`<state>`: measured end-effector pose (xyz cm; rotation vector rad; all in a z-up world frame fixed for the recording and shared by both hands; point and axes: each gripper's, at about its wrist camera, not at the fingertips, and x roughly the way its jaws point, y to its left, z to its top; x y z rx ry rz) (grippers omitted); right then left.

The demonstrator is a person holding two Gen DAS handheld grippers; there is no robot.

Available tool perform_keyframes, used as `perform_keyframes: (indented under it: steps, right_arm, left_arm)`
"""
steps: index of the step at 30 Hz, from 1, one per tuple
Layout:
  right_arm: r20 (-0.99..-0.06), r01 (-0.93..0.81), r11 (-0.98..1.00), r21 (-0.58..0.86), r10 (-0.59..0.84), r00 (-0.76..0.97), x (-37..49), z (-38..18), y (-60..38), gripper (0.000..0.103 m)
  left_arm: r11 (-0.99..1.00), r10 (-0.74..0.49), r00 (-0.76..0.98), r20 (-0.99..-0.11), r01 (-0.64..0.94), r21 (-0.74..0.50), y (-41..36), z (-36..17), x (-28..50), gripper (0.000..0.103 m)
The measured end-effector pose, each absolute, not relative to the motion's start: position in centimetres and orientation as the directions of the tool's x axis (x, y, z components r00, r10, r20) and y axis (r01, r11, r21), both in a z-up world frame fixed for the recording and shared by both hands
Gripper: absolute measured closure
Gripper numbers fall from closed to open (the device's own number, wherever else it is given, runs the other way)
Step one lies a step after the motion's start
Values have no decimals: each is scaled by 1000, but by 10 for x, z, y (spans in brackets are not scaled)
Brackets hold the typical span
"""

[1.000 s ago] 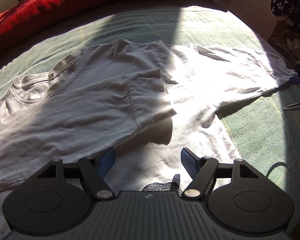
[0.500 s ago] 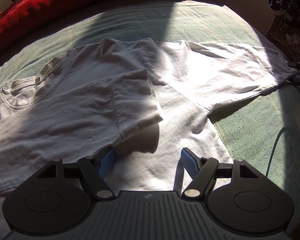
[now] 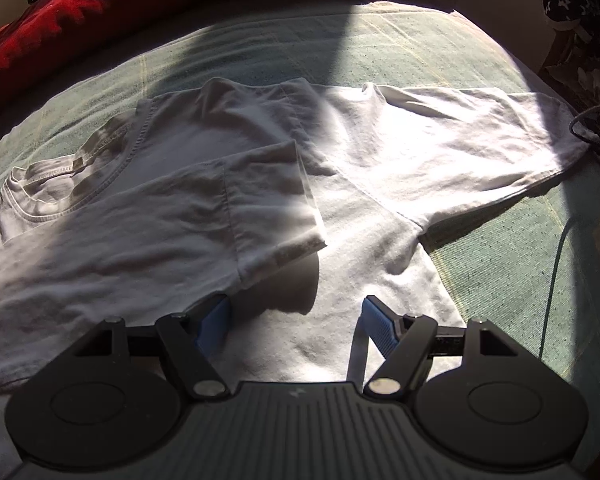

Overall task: Fold clothes
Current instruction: 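Grasp the sleeve on the unfolded shirt side with the right gripper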

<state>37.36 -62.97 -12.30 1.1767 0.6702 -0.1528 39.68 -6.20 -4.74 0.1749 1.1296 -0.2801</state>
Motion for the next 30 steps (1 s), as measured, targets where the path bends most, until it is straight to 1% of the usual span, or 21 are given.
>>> perform_keyframes:
  steps: [6,9,10,14,15,17,18,19,22,30]
  right_arm:
    - [-524,396,381,836,337,782,387,-123,-623,54]
    - [-529,381,408,830,357,770,388,-124,-608,54]
    - [-528,377,412,829,360,769,390,-125,-606,55]
    - [-496,380,363,851,314,810,400,-130,-617,56]
    - [-499,387,359,849,308,810,400,-130,-618,58]
    - [-522,401,376,835,310,795,400,-130,-615,68]
    - [-538,408,395,823,312,783,400,-129,-613,79]
    - [-551,413,409,814,314,773,399,-127,-611,85]
    - [-570,417,438,796,313,760,401,-123,-608,88]
    - [-601,371,563,738,300,740,407,-83,-590,88]
  left_arm:
    - [950,-129,396,-909,311,1,-66,-48,397,31]
    - [948,-131,395,-909,317,1,-68,-48,398,31]
    - [947,-132,395,-909,320,2,-68,-48,399,31]
    - [946,-128,395,-910,323,7,-66,-47,396,31]
    - [947,-127,396,-909,320,7,-65,-48,395,31]
    - [950,-125,397,-909,313,6,-64,-48,394,31]
    - [950,-125,399,-908,312,6,-63,-47,394,31]
    - [950,-126,401,-908,311,5,-62,-47,393,31]
    - [951,-127,406,-905,308,4,-60,-45,391,31]
    - [959,-123,411,-903,285,-2,-46,-40,385,31]
